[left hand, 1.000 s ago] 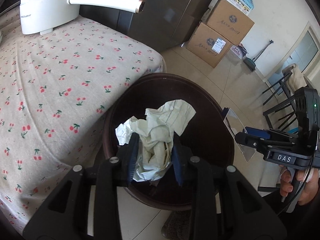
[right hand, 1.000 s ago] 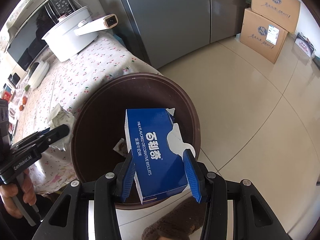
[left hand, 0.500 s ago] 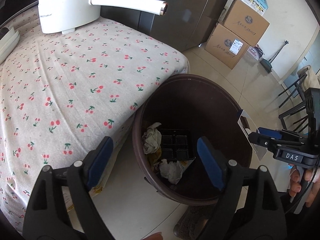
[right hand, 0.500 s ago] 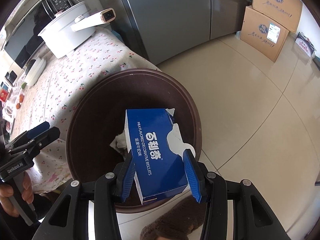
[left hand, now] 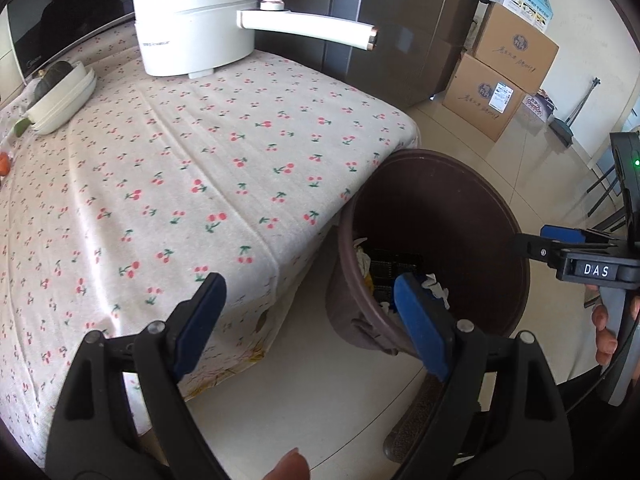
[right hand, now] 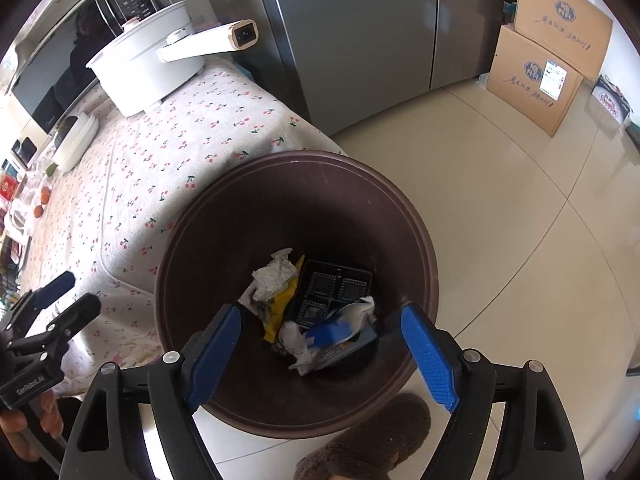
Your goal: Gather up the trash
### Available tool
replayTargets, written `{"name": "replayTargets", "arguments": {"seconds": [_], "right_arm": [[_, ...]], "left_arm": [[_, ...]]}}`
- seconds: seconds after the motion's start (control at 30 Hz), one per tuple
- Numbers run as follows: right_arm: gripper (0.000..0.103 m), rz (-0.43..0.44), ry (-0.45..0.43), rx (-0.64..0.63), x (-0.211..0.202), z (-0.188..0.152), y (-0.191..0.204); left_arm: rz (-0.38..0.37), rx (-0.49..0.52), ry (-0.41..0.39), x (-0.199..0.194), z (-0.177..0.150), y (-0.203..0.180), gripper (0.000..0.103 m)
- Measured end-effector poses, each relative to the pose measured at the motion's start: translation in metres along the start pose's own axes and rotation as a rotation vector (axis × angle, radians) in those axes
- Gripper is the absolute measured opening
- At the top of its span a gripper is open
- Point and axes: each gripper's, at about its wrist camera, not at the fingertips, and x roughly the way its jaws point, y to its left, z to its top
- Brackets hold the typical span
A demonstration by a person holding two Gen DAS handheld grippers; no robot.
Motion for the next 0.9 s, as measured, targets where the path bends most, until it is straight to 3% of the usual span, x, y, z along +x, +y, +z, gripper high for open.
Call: {"name": "replayTargets", "arguments": {"seconds": [0.17, 0.37, 0.63, 0.9], "right_arm": [[0.087, -0.027, -0.003, -0.024, -0.003, 0.001, 0.019], [0.087, -0.030, -0.073, -0.068, -0.025, 0.002, 0.048], [0.088, -0.029, -0.245, -0.158, -0.068, -0.014, 0.099], [0.088, -0.023, -0.414, -0.253, -0.093, -0.028, 0.144]], "left_arm": [[0.064, -0.035, -0.007, -0.019, -0.009, 0.018, 0.086], [0.122, -0.097, -0.031, -0.045, -0.018, 0.044, 0.086], [0.213, -0.192, -0.103, -0.082, -0.034, 0.075, 0.087], [0.311, -0.200, -0.232, -0.110, -0.045, 0.084, 0.094]]}}
